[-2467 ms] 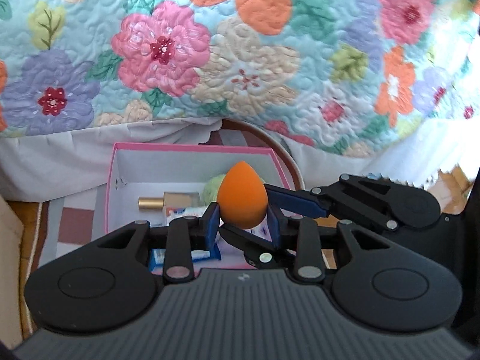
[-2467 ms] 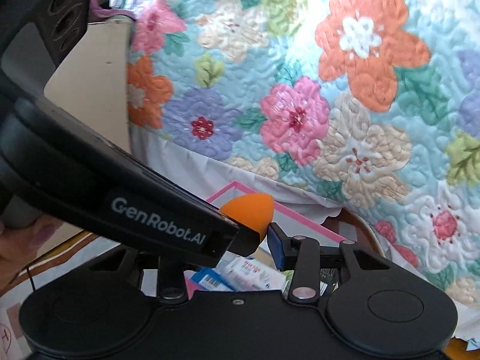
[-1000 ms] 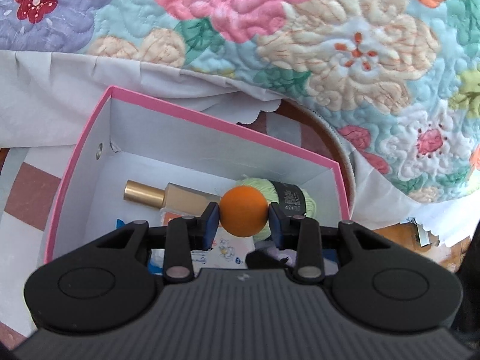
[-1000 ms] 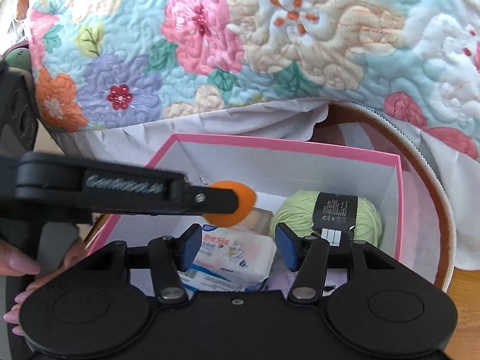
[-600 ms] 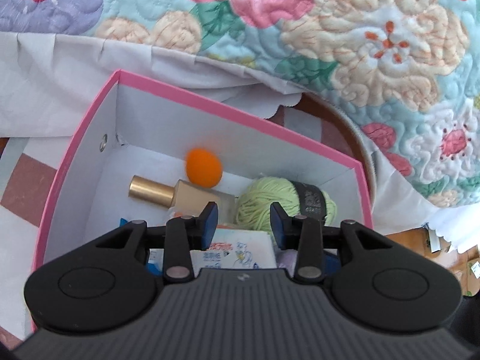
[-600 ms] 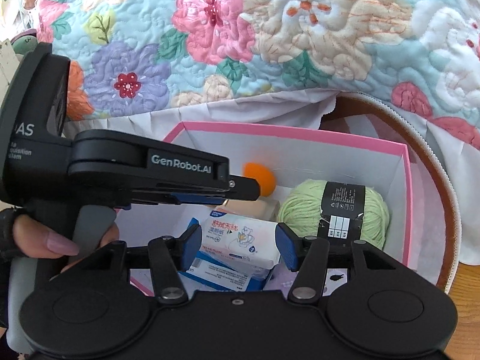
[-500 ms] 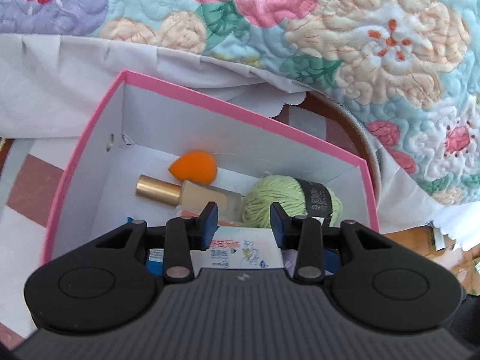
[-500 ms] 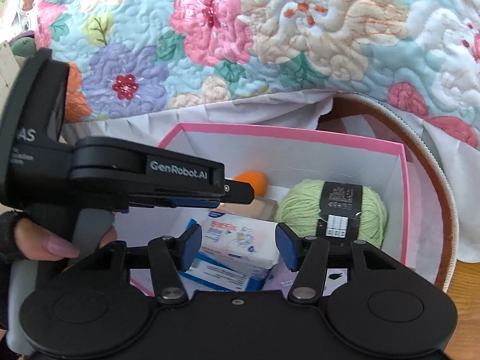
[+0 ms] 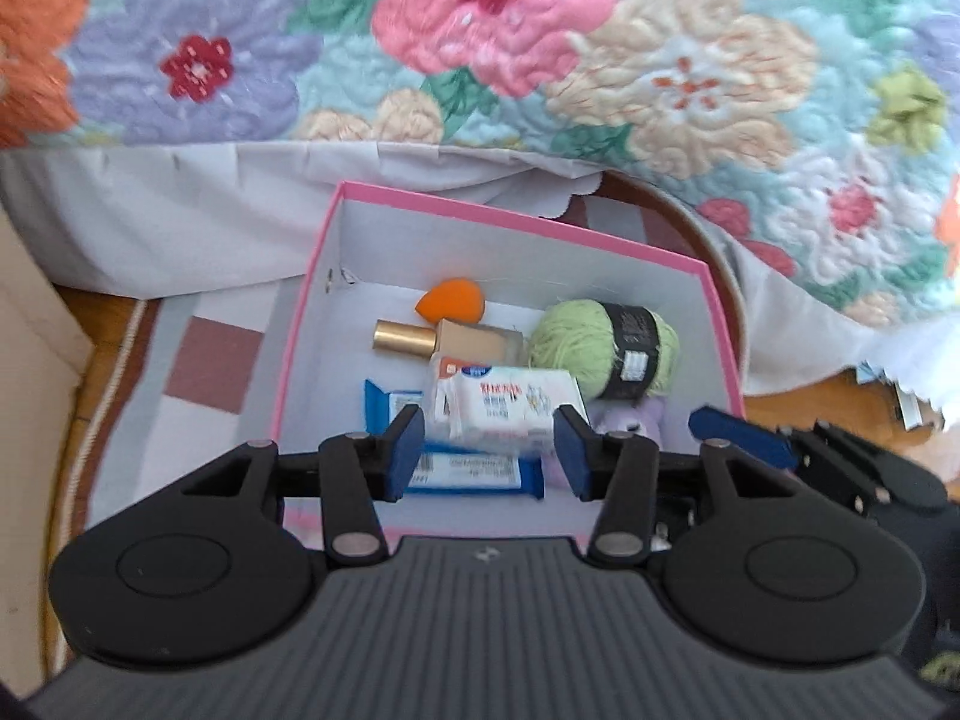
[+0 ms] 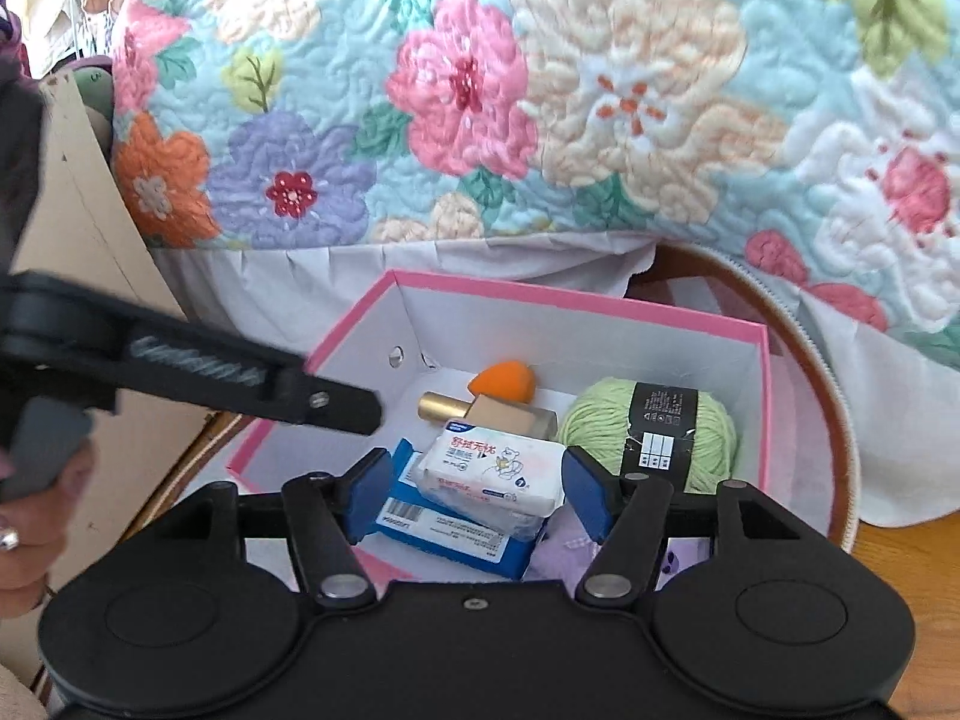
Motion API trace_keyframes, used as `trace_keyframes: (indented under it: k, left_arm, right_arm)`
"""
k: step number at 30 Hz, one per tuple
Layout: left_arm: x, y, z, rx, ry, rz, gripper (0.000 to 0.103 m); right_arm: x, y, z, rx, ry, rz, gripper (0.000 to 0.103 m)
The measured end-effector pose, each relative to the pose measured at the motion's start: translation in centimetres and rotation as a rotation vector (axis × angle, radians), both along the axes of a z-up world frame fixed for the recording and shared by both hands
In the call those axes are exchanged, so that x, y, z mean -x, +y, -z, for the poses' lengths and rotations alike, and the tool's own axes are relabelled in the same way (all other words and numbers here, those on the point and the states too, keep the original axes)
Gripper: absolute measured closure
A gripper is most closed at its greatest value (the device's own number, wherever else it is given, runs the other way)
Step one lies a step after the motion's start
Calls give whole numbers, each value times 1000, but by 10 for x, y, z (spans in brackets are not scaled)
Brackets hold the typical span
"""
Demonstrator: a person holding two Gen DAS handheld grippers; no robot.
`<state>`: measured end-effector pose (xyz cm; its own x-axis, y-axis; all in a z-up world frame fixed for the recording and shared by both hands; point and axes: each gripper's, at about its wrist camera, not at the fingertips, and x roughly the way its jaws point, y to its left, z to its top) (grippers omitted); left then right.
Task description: Organize objects
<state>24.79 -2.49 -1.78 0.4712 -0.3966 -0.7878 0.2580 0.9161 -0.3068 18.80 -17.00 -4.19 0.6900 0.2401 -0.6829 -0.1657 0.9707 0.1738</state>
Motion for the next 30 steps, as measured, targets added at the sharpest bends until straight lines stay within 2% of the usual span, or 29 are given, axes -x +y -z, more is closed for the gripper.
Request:
trace_keyframes:
  k: [7, 13, 18, 23, 26, 30]
  left_arm:
    - [42, 23, -39, -66, -47, 38, 49]
    - [68, 41, -54, -128, -58, 15, 43]
    - [86, 55, -60, -150, -55, -5, 41]
    - [109, 67, -74, -123, -78, -18, 41]
    - [124, 69, -81, -135, -88, -12, 39]
    - [138, 71, -85, -155, -94, -1, 35]
  right_arm:
    - [25, 6, -35, 39, 4, -1, 31]
    - [49, 10, -61, 56, 8, 1, 29]
    - [72, 12, -79, 75, 6, 8, 27]
    - [93, 12, -90, 102, 26, 22, 27]
    - [103, 12, -95, 101, 39, 36, 26]
    - [117, 8, -97, 82, 38, 50, 21]
